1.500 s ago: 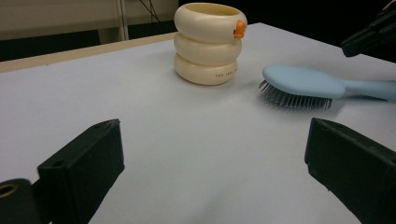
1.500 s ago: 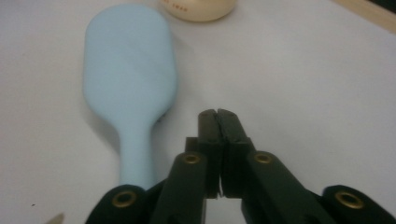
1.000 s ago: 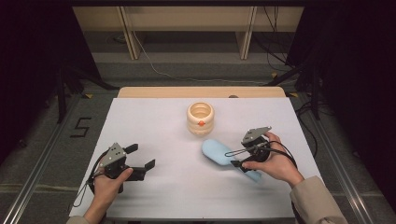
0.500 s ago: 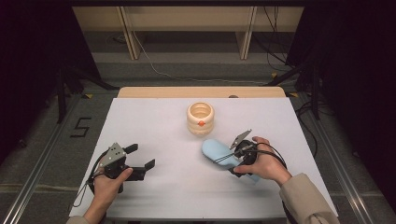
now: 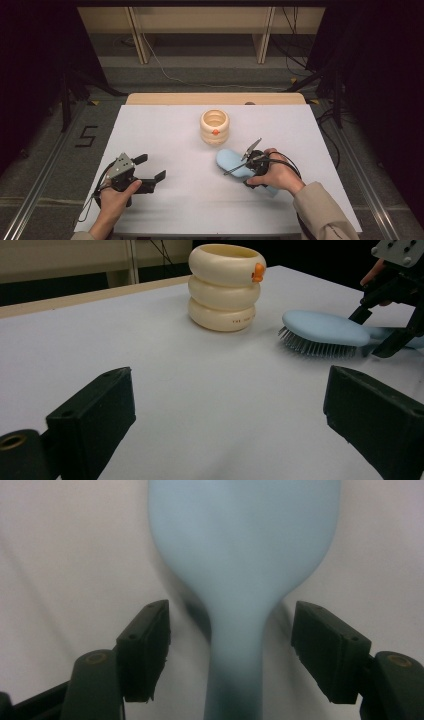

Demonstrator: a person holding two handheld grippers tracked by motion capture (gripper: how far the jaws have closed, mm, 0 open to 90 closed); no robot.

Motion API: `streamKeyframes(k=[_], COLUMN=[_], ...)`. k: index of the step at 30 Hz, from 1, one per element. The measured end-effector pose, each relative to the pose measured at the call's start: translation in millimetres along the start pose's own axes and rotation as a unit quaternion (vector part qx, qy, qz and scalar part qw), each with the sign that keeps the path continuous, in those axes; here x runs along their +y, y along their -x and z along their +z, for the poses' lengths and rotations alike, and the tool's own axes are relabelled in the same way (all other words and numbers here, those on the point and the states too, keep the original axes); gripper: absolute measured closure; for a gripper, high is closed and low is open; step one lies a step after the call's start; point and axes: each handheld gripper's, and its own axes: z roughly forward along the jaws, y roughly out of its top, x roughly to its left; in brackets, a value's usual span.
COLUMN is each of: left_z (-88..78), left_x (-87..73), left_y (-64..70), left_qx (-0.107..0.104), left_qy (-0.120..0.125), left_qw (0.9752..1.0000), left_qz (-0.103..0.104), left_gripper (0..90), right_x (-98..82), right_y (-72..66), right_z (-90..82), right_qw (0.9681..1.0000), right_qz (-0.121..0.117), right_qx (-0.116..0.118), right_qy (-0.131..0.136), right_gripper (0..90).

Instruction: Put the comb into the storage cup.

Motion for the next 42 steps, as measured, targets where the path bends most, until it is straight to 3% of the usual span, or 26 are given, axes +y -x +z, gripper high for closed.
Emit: streamKeyframes(k=[15, 23, 26, 27, 30, 33, 34, 39, 42], left_z=[-0.3, 0.1, 0.4, 0.4, 0.2, -0.1, -0.1, -0.1, -0.4], left_x=[0.1, -0.2, -0.3, -0.2, -0.2, 0.0, -0.1, -0.2, 0.0], left_y=[0.0, -0.1, 0.0, 0.1, 0.2, 0.2, 0.1, 0.1, 0.4], left_qx=[-0.001, -0.002, -0.002, -0.003, -0.002, -0.002, -0.002, -0.003, -0.002], left_qy=[0.001, 0.0, -0.001, -0.001, -0.001, 0.0, 0.0, -0.001, 0.001], left_qw=[1.0, 1.0, 1.0, 1.0, 1.0, 1.0, 1.0, 1.0, 1.0], left_qz=[0.0, -0.001, 0.0, 0.0, 0.001, 0.0, 0.0, 0.001, 0.001], left_gripper=[6.5, 6.7, 6.7, 6.7, 6.8, 6.9, 7.0, 7.0, 7.2], right_x=[4.0, 6.3, 6.9, 7.8, 7.7, 7.7, 8.5, 8.7, 7.5], right_y=[0.1, 3.0, 3.2, 1.3, 1.9, 2.1, -0.3, -2.3, -1.5], right_z=[3.1, 2.2, 2.5, 2.2, 2.4, 2.8, 1.9, 1.4, 2.0], right_qw=[0.9999, 0.9998, 0.9999, 0.9998, 0.9999, 0.9999, 0.9999, 0.9998, 0.9999], right_qz=[0.007, 0.014, 0.005, 0.015, 0.001, -0.006, 0.004, 0.008, -0.004], right_qx=[0.009, 0.006, 0.005, 0.006, 0.002, 0.001, 0.001, 0.0, -0.001], right_qy=[-0.006, -0.009, -0.01, -0.012, -0.014, -0.011, -0.017, -0.019, -0.013], right_gripper=[45.1, 57.9, 61.8, 63.1, 66.3, 67.4, 68.1, 69.8, 70.0])
